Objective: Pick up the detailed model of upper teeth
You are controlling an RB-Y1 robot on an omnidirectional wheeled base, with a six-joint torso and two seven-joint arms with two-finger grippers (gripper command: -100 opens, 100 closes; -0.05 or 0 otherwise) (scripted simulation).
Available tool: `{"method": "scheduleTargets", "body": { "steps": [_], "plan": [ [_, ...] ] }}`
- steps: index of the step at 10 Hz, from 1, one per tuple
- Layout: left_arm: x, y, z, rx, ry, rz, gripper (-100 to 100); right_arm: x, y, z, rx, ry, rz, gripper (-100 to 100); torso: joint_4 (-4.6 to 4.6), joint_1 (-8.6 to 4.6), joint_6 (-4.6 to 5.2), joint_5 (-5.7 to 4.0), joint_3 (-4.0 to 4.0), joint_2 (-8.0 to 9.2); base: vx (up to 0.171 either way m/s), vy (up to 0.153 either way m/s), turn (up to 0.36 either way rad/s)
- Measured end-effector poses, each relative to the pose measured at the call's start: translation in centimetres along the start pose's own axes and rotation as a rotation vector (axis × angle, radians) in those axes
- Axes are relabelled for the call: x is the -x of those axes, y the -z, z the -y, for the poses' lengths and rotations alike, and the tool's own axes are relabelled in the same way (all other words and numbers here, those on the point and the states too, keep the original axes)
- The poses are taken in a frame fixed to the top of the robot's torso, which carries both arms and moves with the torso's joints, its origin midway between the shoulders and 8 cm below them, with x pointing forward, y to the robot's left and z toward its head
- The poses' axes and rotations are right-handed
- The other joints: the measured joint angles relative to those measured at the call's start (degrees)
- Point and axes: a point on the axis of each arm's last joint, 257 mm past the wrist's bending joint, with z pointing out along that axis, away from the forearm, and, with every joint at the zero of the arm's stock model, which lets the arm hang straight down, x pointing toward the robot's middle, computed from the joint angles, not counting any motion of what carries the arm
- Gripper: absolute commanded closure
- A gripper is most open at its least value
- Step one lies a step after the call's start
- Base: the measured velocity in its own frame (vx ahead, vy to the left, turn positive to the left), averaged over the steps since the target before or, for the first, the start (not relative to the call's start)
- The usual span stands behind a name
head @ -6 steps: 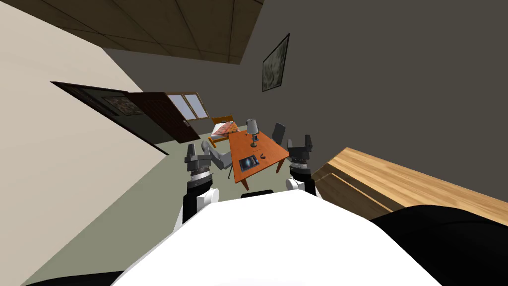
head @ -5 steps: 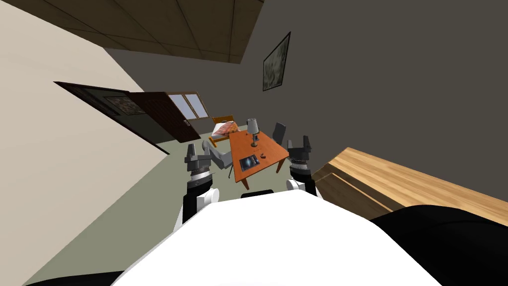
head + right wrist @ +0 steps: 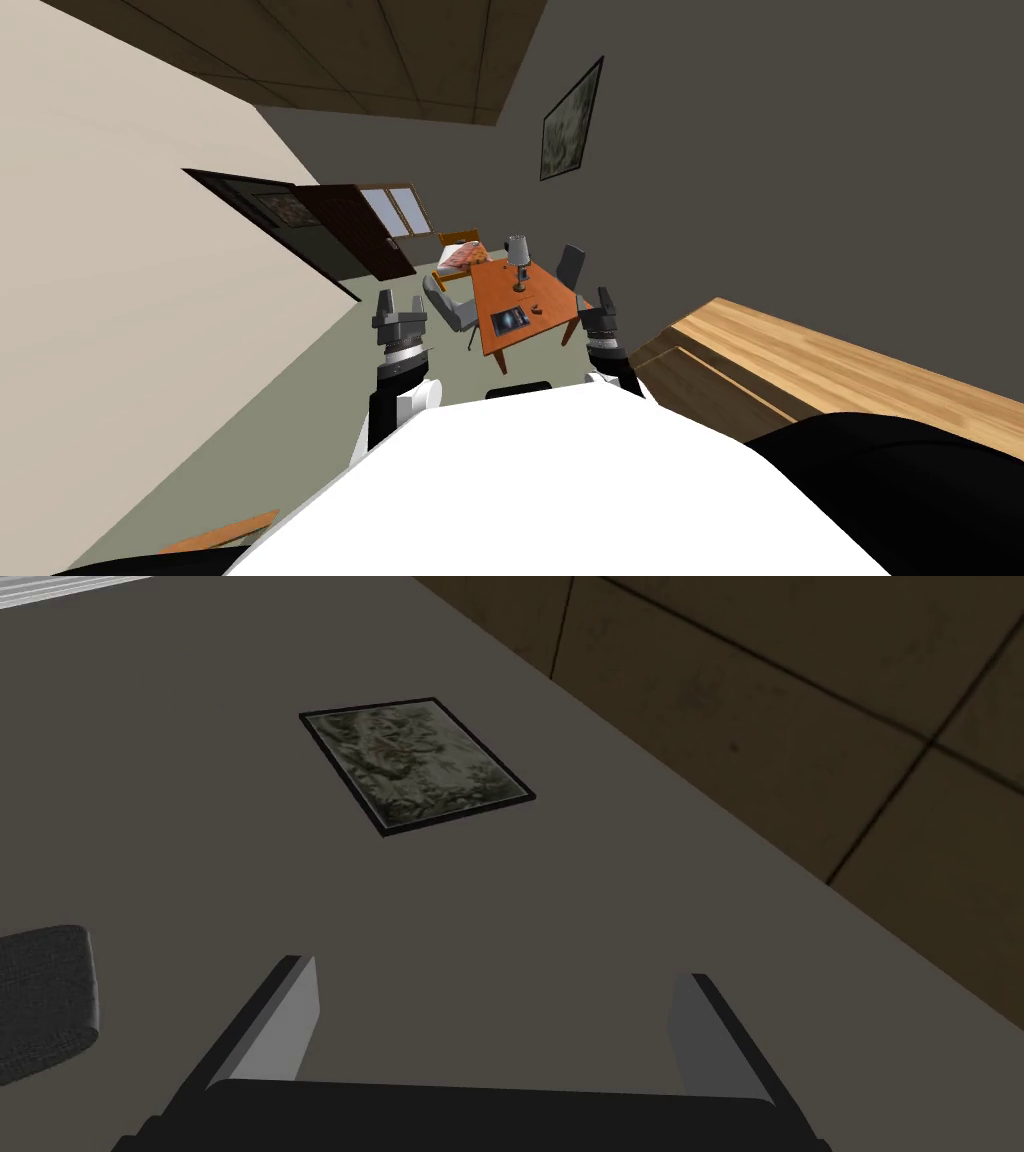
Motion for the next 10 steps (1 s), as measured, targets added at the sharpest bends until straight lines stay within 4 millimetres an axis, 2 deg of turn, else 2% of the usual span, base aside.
{"method": "scheduleTargets", "body": {
  "steps": [2, 4, 10],
  "plan": [
    [0.0, 0.0, 0.0, 0.0, 0.0, 0.0, 0, 0.6, 1.6, 2.6, -0.079, 0.027, -0.014, -100, -0.02, -0.03, 0.02, -0.01, -0.05, -0.09, -0.063, 0.057, 0.108],
    [0.0, 0.0, 0.0, 0.0, 0.0, 0.0, 0, 1.2, 4.1, 5.6, -0.17, 0.06, -0.031, -100, -0.03, 0.01, 0.0, 0.0, -0.06, -0.09, -0.067, 0.063, 0.172],
    [0.0, 0.0, 0.0, 0.0, 0.0, 0.0, 0, 3.2, 8.6, 11.0, -0.345, 0.127, -0.058, -100, -0.06, -0.15, 0.02, -0.03, -0.18, -0.32, -0.028, 0.038, 0.132]
  ]
}}
